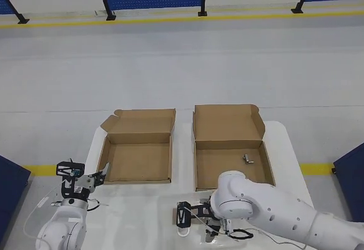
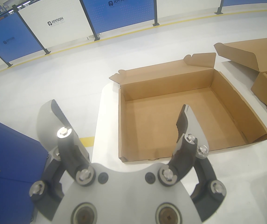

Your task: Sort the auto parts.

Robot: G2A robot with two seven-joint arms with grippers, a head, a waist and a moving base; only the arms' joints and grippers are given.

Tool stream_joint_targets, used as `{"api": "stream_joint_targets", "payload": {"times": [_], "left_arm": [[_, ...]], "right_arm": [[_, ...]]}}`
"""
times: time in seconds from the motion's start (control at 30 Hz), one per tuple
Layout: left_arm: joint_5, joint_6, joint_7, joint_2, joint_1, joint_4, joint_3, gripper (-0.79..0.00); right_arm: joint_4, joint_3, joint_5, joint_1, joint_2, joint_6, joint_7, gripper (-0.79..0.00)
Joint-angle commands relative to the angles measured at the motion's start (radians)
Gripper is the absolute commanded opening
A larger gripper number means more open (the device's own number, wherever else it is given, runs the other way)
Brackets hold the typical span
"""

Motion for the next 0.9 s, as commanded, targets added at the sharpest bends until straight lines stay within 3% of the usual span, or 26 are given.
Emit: {"api": "stream_joint_targets", "payload": {"times": [0.0,0.13,0.43,0.87], "left_arm": [[0.000,0.000,0.000,0.000,0.000,0.000,0.000,0.000],[0.000,0.000,0.000,0.000,0.000,0.000,0.000,0.000],[0.000,0.000,0.000,0.000,0.000,0.000,0.000,0.000],[0.000,0.000,0.000,0.000,0.000,0.000,0.000,0.000]], "right_arm": [[0.019,-0.016,0.000,0.007,-0.011,0.002,0.002,0.000],[0.050,-0.043,-0.013,0.014,-0.031,0.000,0.000,0.000],[0.064,-0.053,-0.054,0.004,-0.034,0.012,-0.017,0.000],[0.160,-0.102,-0.181,0.009,-0.095,0.048,-0.067,0.000]]}}
